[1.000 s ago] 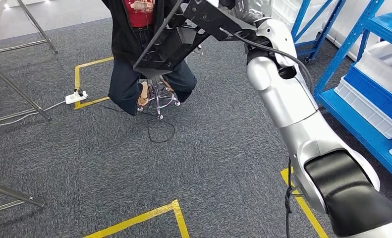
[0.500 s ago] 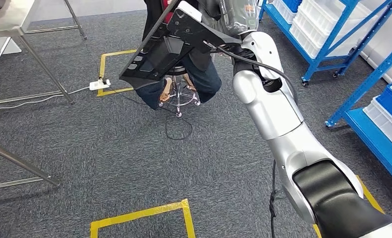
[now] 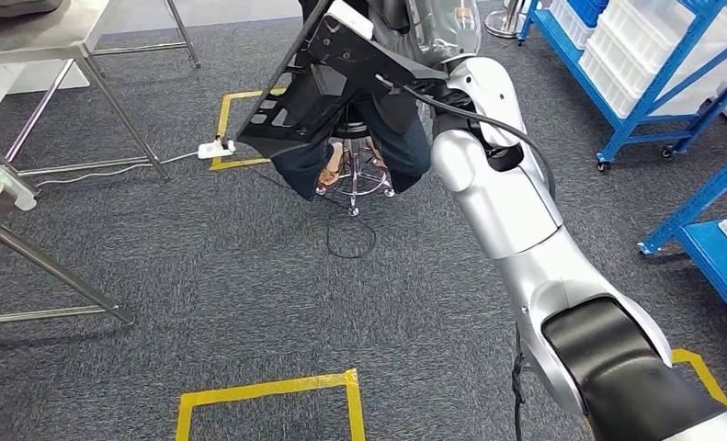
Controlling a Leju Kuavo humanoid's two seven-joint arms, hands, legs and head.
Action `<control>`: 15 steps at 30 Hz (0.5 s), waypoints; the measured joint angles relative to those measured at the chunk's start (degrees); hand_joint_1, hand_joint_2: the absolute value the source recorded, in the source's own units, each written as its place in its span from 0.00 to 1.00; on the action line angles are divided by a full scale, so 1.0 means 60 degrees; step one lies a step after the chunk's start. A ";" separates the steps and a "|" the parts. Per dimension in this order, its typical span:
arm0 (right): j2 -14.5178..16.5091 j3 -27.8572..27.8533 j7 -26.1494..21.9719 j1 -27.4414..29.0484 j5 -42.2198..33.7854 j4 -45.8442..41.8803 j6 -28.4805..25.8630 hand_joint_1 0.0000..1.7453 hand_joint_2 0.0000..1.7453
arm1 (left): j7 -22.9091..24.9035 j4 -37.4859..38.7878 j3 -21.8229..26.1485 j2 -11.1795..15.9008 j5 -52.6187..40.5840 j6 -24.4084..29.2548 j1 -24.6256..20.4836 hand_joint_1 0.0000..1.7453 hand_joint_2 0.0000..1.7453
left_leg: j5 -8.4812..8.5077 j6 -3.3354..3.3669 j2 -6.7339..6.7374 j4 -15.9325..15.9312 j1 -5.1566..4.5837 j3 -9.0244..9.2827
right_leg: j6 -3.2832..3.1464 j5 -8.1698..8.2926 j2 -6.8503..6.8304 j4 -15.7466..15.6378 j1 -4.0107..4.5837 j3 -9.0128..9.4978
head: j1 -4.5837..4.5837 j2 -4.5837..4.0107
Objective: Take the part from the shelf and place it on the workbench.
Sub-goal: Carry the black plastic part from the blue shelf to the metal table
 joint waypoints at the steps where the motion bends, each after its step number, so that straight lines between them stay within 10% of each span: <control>1: 0.0005 0.0001 0.0000 -0.0002 0.0000 0.0000 0.0000 1.00 1.00 | 0.0001 0.0000 -0.0001 -0.0002 0.0000 0.0000 0.0003 0.00 1.00 | 0.0203 0.0022 0.0018 -0.0285 -0.0001 0.0143 | -0.0006 -0.0006 -0.0068 0.0000 0.0013 0.0006 | 0.0000 0.0000; 5: 0.0014 -0.0011 0.0001 -0.0062 0.0000 -0.0028 0.0000 1.00 1.00 | -0.0001 0.0000 -0.0004 -0.0001 0.0000 0.0000 -0.0036 0.00 1.00 | 0.0987 0.0164 0.0465 -0.2489 -0.0123 0.1358 | 0.0005 -0.0042 -0.0298 0.0008 0.0110 0.0008 | 0.0007 0.0000; 9: -0.0005 -0.0029 0.0014 -0.0070 0.0066 -0.0046 0.0000 1.00 1.00 | 0.0000 0.0000 -0.0008 0.0007 -0.0004 0.0001 -0.0047 0.00 1.00 | 0.1070 0.0358 0.0285 -0.2791 -0.0191 0.1497 | 0.0111 -0.0129 -0.0415 0.0105 0.0135 -0.0070 | 0.0013 0.0000; 15: -0.0228 -0.0450 -0.0013 -0.0098 0.0153 -0.0055 0.0178 1.00 1.00 | 0.0072 0.0000 -0.0036 -0.0018 -0.0103 0.0000 -0.0079 0.00 1.00 | 0.1168 0.0544 -0.0258 -0.2901 -0.0142 0.1555 | 0.0132 -0.1057 0.0206 0.2751 0.0072 -0.1410 | 0.0025 0.0000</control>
